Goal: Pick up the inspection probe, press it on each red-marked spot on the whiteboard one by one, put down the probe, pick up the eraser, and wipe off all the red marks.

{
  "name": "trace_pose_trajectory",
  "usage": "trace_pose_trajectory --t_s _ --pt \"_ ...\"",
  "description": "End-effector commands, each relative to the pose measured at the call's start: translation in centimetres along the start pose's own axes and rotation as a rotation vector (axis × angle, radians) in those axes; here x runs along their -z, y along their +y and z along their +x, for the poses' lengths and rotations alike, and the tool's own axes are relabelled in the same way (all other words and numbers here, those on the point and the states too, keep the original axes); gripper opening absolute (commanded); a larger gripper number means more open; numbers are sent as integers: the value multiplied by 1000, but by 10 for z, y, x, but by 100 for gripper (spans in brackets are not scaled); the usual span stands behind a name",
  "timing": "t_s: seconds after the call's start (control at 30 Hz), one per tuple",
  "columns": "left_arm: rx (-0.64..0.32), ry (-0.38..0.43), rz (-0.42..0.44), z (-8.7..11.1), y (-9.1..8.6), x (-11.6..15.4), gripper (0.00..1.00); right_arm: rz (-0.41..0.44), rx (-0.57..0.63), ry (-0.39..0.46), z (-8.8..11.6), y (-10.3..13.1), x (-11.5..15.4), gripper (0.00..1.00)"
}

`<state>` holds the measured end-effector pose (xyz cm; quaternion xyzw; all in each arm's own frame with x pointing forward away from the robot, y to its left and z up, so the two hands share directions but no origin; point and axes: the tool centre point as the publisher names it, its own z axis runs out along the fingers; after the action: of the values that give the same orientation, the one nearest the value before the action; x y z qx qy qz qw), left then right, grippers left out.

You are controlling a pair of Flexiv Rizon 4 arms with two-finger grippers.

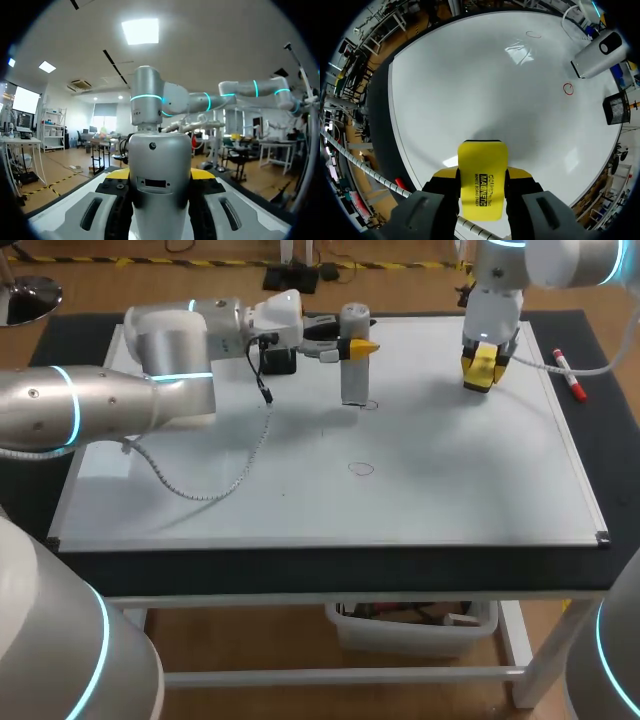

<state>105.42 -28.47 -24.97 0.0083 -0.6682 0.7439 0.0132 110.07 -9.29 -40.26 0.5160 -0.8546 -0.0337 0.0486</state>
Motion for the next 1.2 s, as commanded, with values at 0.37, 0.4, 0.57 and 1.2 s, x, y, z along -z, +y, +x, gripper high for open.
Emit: trace_pose_trajectory --t_s 0.37,0.4,0.57,1.2 --pt "-5 47 26 -16 15 -15 0 0 3 3 0 -1 1 0" --pt "-9 49 24 -17 16 -15 0 0 3 3 0 -1 1 0" --pt "-11 48 26 -20 19 -15 0 0 3 3 0 -1 1 0" --pt "-6 69 11 -22 31 -23 0 0 3 3 0 -1 1 0"
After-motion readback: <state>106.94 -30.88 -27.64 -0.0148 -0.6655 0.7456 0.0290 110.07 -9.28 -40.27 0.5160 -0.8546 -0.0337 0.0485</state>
